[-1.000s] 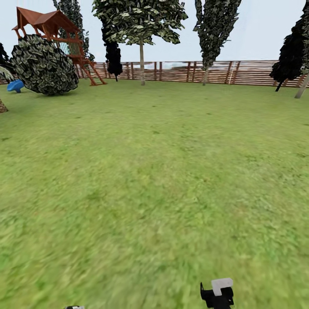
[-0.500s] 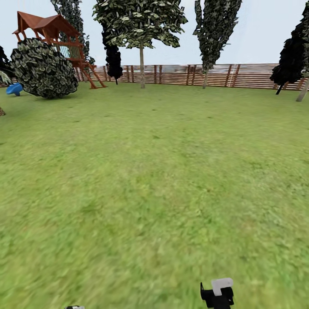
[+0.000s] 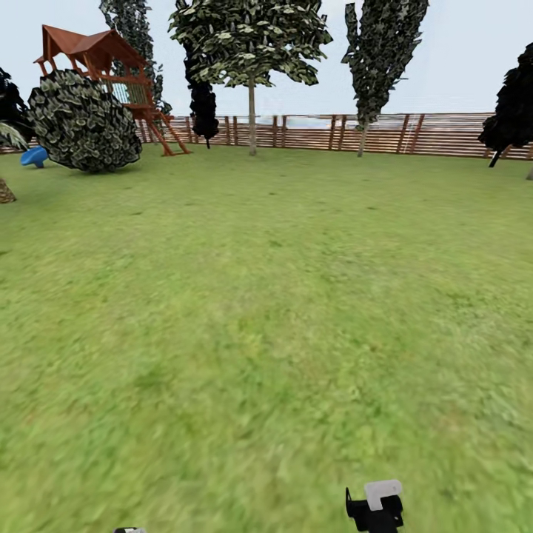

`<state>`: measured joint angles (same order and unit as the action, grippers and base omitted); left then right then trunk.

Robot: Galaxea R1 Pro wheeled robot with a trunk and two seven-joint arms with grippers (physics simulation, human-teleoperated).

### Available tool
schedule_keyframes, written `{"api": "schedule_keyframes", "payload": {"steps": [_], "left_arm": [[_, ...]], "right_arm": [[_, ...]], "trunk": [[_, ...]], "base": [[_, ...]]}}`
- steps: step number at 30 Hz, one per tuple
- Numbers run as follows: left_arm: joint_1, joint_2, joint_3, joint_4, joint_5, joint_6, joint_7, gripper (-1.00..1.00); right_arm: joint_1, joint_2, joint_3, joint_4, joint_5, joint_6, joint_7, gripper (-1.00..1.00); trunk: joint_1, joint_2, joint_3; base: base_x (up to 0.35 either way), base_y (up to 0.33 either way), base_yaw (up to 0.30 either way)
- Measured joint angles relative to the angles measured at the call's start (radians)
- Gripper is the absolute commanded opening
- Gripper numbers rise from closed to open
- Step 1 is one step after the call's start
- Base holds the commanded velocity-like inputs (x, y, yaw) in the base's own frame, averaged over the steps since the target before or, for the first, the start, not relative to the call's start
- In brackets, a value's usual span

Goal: In the garden, pick up the pesticide atomizer on the floor and spray pesticide onto both trees until each tree trunk is fully covered.

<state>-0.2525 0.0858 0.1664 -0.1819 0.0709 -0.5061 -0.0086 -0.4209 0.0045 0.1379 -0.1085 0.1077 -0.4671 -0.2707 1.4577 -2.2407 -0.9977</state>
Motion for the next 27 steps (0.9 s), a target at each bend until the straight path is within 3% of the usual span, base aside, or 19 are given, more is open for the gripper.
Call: {"api": "schedule_keyframes", "payload": {"steps": [27], "left_arm": [[0.0,0.0,0.0,0.0,0.0,0.0,-0.001,-1.0]], "right_arm": [[0.001,0.0,0.0,0.0,0.0,0.0,0.0,1.0]], "trunk": [[0.0,0.0,0.042]], "base": [[0.339,0.0,0.0]]}}
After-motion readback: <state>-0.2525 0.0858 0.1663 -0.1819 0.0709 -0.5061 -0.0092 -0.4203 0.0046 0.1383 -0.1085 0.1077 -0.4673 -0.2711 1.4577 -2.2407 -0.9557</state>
